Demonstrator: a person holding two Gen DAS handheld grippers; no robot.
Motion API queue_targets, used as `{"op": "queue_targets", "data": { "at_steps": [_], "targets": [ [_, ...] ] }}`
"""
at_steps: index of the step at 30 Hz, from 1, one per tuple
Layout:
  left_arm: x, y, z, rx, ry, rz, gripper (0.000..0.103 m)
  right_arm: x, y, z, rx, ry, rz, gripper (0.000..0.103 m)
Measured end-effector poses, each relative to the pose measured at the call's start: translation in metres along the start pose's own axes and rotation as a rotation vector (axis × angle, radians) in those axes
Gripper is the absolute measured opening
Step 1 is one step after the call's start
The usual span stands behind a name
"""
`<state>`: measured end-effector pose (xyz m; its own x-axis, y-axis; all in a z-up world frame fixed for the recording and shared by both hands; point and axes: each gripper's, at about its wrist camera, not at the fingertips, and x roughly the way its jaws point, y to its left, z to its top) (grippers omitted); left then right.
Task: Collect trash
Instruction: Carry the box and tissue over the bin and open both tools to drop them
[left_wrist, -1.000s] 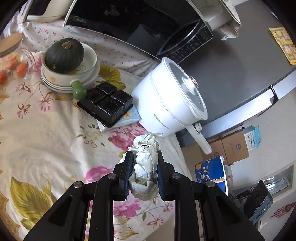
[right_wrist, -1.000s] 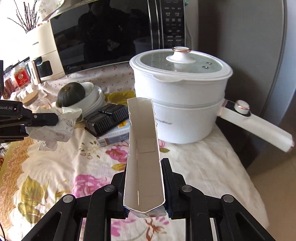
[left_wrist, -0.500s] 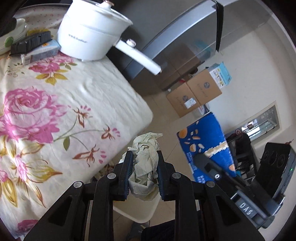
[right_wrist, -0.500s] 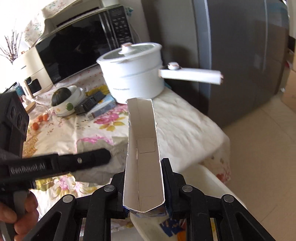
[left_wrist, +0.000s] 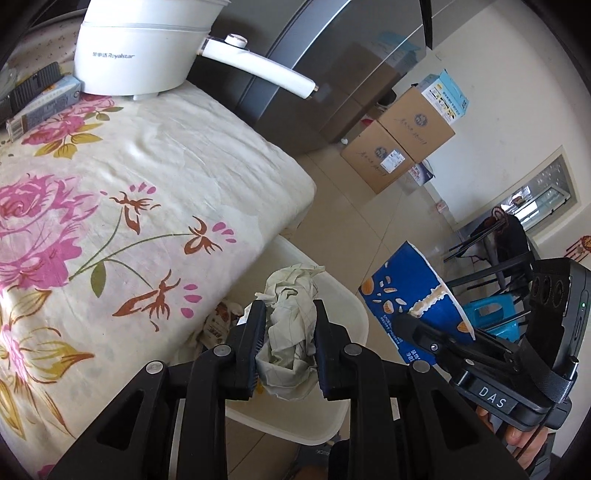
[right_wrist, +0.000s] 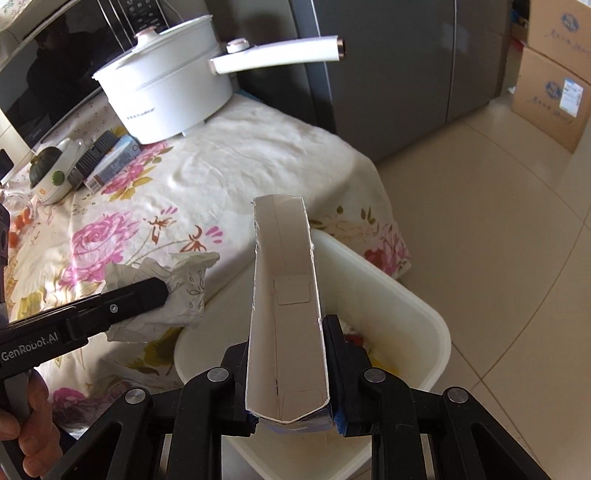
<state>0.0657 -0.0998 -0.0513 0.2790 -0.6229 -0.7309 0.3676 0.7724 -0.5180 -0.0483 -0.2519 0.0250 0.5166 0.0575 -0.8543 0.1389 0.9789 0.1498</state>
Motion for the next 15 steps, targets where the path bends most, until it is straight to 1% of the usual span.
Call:
{"op": "queue_targets", "data": {
  "at_steps": [3,8,15],
  "targets": [
    [0.006,-0.002,0.0,0.019,0.009,0.018,0.026,0.006,0.002,0.002,0.006,0.016,0.001,0.026],
    [0.014,0.004,0.0,0.013,0.026,0.035,0.027,0.009,0.006,0.007,0.017,0.019,0.018,0.027],
    [0.023,0.0,0.0,0.034,0.038,0.039,0.027,0.019,0.01,0.01,0.017,0.043,0.028,0.028]
  ]
}}
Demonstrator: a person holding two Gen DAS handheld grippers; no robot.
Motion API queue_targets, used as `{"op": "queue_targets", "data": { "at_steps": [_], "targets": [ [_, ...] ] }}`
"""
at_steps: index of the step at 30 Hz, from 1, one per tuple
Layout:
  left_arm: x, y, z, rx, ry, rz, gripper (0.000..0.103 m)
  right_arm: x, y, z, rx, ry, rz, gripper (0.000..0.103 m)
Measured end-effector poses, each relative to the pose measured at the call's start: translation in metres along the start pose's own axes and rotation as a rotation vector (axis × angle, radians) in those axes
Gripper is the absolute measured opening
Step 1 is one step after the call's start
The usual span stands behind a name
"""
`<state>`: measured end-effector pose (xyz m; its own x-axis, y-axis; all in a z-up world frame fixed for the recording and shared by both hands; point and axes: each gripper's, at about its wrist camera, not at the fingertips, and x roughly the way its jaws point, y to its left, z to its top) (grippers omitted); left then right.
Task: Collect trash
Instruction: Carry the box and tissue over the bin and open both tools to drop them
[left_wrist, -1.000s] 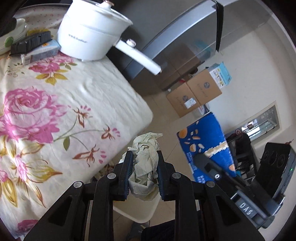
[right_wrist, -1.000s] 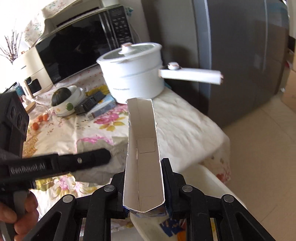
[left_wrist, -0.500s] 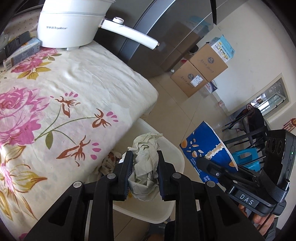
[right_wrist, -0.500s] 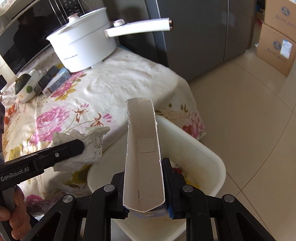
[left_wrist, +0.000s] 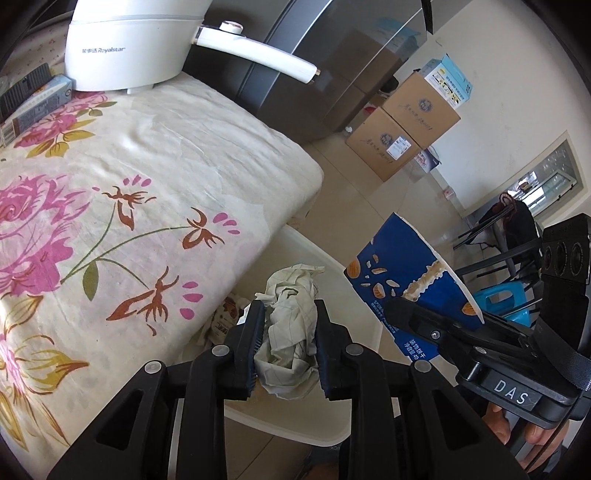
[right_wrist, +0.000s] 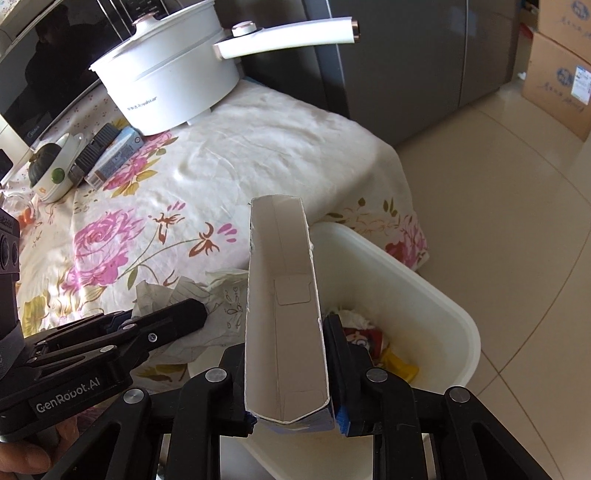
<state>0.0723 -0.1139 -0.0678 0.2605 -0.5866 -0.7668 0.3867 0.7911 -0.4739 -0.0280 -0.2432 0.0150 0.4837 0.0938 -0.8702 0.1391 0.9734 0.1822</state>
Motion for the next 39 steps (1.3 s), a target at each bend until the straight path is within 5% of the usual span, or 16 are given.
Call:
{"op": "queue_targets", "data": {
  "at_steps": [19,29,39],
  "targets": [
    [0.017,-0.003,0.0,0.002,0.033,0.014,0.03,0.002,-0.002,0.001,0.017,0.013,-0.002,0.029],
    [0.03,-0.011,-0.001,0.042,0.075,0.024,0.054,0.006,-0.01,0.002,0.07,0.039,0.019,0.036],
    [0.03,-0.008,0.001,0.037,0.071,0.028,0.056,0.008,-0.01,0.0,0.072,0.048,0.019,0.044]
  ]
}}
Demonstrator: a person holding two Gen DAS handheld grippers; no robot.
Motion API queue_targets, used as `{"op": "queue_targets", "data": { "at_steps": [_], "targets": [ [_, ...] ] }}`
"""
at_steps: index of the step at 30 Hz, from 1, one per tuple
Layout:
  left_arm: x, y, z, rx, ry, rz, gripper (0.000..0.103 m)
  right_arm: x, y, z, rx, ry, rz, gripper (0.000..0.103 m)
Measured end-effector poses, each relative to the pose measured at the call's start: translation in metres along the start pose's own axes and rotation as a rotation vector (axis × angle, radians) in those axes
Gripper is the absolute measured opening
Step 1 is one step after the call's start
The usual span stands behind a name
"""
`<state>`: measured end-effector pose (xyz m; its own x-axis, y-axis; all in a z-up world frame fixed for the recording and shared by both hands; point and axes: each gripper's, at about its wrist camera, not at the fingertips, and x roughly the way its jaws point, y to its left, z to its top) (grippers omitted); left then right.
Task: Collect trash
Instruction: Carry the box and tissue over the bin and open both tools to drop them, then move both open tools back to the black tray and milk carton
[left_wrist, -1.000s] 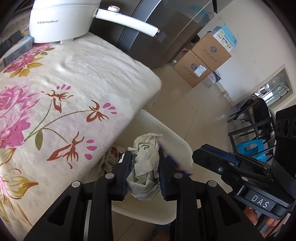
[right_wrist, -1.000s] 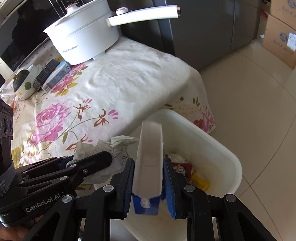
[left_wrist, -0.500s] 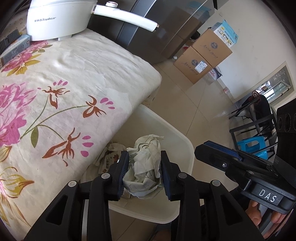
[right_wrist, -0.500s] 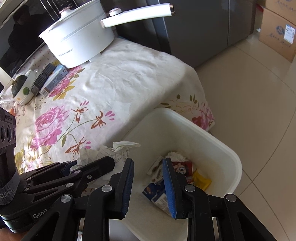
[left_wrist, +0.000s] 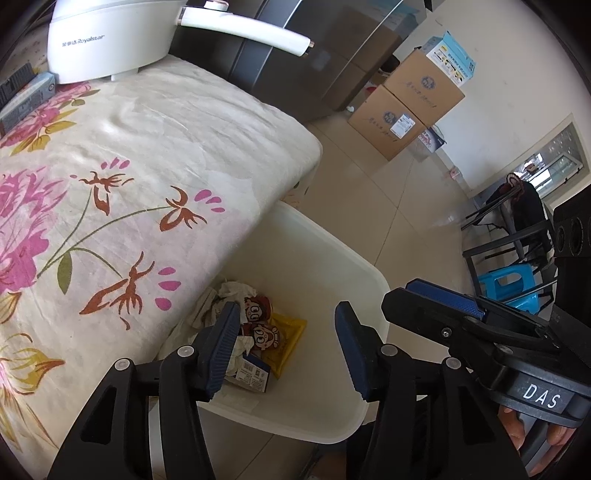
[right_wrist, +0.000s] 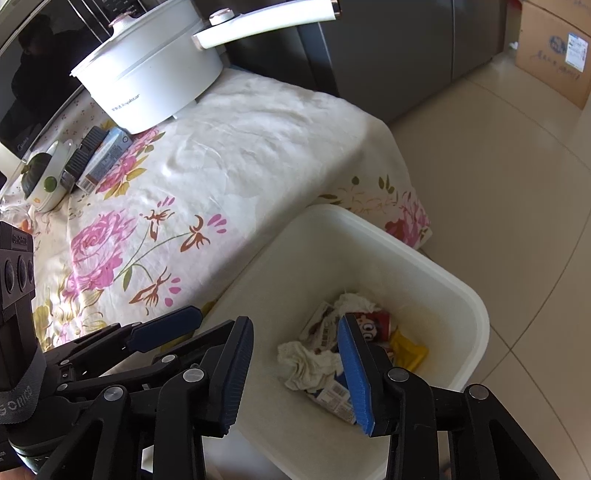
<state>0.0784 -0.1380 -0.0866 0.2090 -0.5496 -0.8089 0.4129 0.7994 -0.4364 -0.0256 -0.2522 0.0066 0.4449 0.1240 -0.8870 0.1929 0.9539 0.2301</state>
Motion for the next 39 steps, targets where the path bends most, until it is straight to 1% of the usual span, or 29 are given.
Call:
{"op": "queue_targets", "data": {
  "at_steps": [9,14,18,21,25,29,31,33,35,39],
  "targets": [
    [-0.006,0.0,0.0,-0.01,-0.014,0.005,0.056,0.001,-0.001,0.0,0.004,0.006,0.0,0.047],
    [-0.012,0.0,0.0,0.001,-0.036,0.029,0.056,0.0,-0.003,0.0,0.017,0.008,0.003,0.052],
    [-0.023,0.003,0.001,-0.042,-0.055,0.051,0.056,0.0,-0.001,0.002,0.03,0.01,0.025,0.052],
    [-0.037,0.004,0.002,-0.077,-0.087,0.065,0.056,-0.005,0.002,0.005,0.039,-0.008,0.047,0.054],
    [-0.061,0.008,0.0,-0.109,-0.142,0.065,0.056,-0.01,0.008,0.01,0.044,-0.024,0.092,0.064],
    [-0.087,0.026,-0.005,-0.14,-0.194,0.124,0.056,-0.009,0.02,0.012,0.024,-0.018,0.127,0.066],
    [-0.101,0.042,-0.008,-0.176,-0.214,0.151,0.056,-0.008,0.028,0.013,0.01,-0.013,0.154,0.066],
    [-0.116,0.058,-0.008,-0.229,-0.234,0.152,0.056,-0.009,0.037,0.015,-0.006,-0.013,0.177,0.066],
    [-0.134,0.071,-0.008,-0.259,-0.267,0.166,0.056,-0.008,0.047,0.017,-0.024,-0.016,0.191,0.066],
    [-0.165,0.097,-0.008,-0.286,-0.337,0.254,0.057,0.002,0.061,0.02,-0.046,-0.003,0.212,0.067]
  ]
}}
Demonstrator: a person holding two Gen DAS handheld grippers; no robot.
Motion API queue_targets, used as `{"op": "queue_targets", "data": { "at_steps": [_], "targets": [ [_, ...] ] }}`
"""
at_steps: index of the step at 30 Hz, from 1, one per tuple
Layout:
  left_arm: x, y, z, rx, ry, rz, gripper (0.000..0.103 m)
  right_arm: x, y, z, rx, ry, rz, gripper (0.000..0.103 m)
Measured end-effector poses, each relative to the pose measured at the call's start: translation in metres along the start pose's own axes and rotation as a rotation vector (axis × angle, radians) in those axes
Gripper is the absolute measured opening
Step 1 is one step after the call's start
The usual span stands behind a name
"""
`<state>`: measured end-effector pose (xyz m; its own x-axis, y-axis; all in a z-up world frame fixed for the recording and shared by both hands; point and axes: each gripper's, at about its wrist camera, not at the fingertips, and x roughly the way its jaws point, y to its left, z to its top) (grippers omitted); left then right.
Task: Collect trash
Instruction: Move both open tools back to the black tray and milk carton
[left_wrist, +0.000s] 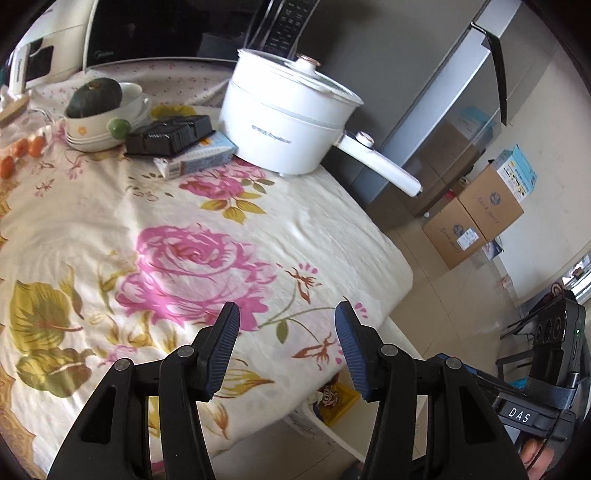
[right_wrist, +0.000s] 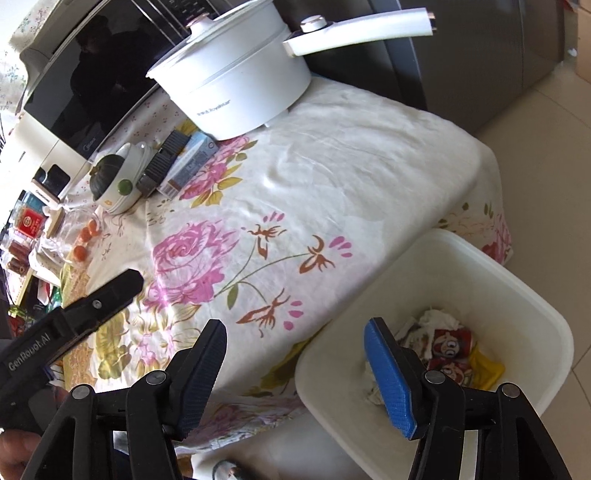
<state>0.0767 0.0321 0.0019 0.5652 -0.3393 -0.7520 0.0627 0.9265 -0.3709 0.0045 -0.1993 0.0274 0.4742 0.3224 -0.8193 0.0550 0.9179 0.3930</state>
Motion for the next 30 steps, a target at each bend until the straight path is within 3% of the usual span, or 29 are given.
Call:
{"op": "queue_targets", "data": {
  "at_steps": [4,8,12,15,18,20,23,26,30],
  "targets": [
    [-0.01,0.036,0.019,-0.053,-0.016,0.089,0.057,0.017,0.01,0.001,-0.023,0.035,0.002,0.067],
    [-0.02,0.064,0.045,-0.094,-0.025,0.1,0.058,0.037,0.023,0.001,-0.05,0.073,0.005,0.067],
    [-0.028,0.086,0.078,-0.101,-0.081,0.131,0.069,0.056,0.041,-0.001,-0.124,0.108,-0.034,0.067],
    [-0.022,0.1,0.102,-0.121,-0.106,0.133,0.069,0.065,0.054,0.007,-0.187,0.109,-0.052,0.067],
    [-0.012,0.097,0.127,-0.056,-0.159,0.1,0.069,0.077,0.062,0.027,-0.21,0.097,-0.066,0.067],
    [0.0,0.091,0.141,0.004,-0.188,0.134,0.071,0.089,0.064,0.045,-0.182,0.092,-0.053,0.067],
    [0.034,0.092,0.154,0.053,-0.138,0.157,0.074,0.114,0.063,0.068,-0.111,0.101,-0.006,0.067],
    [0.065,0.121,0.163,-0.082,-0.061,0.132,0.074,0.138,0.069,0.086,-0.077,0.119,0.004,0.067],
    [0.077,0.172,0.168,-0.38,-0.1,-0.02,0.074,0.162,0.084,0.097,-0.126,0.131,-0.022,0.067]
  ]
}}
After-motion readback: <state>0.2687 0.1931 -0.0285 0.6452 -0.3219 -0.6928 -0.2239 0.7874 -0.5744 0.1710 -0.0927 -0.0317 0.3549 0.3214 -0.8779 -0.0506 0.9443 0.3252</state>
